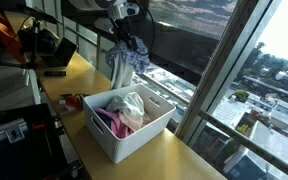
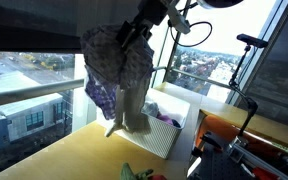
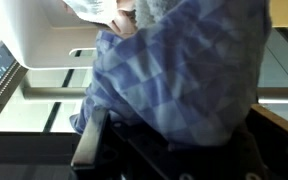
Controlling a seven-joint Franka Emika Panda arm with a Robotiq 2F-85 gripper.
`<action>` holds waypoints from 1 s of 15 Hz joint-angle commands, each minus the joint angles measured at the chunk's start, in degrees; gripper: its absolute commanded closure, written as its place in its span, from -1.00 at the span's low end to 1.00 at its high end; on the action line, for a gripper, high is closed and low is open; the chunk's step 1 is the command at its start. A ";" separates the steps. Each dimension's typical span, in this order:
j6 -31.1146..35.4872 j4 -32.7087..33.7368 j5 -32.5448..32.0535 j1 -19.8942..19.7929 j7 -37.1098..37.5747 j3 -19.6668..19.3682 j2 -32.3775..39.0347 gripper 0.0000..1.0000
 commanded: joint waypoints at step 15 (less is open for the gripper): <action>2.17 -18.79 3.31 -11.16 -4.16 2.37 -14.58 1.00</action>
